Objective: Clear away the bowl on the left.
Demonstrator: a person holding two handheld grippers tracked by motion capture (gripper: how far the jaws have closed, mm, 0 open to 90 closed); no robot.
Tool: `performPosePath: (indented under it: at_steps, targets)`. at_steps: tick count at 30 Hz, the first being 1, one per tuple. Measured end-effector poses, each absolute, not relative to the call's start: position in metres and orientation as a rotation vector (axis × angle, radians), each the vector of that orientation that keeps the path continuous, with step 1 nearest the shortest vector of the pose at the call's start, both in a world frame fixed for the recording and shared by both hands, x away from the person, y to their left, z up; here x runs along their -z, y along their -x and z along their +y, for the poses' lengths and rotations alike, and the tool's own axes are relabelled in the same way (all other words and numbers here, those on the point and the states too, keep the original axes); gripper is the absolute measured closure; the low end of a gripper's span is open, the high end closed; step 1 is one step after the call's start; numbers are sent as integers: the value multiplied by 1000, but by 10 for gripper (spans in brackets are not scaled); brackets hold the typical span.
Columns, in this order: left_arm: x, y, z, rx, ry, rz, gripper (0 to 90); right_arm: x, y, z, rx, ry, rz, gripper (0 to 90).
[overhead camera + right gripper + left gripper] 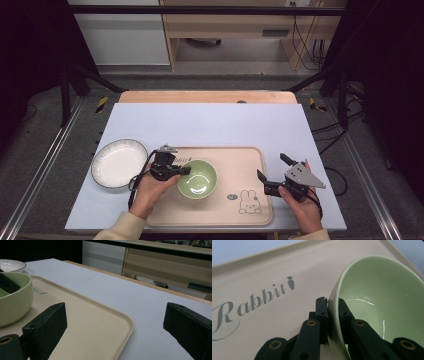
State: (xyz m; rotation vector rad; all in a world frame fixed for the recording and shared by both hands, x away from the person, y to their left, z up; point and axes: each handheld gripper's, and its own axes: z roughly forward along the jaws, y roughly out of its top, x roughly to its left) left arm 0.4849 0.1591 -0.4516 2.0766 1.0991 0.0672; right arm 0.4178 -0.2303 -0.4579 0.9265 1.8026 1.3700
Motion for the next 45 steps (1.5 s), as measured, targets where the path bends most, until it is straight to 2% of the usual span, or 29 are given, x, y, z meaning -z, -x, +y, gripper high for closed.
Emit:
performPosePath:
  at_steps: [17, 37, 45]
  targets:
    - [452, -486, 156, -78, -2086, 1105, 830, 459, -420, -233, -1376, -947, 1793, 53]
    - [450, -488, 149, -157, -2145, 1045, 815, 458, -417, -237, -1386, -948, 1778, 53]
    - [444, -484, 150, -217, -2127, 1014, 736, 455, -415, -236, -1382, -936, 1775, 53]
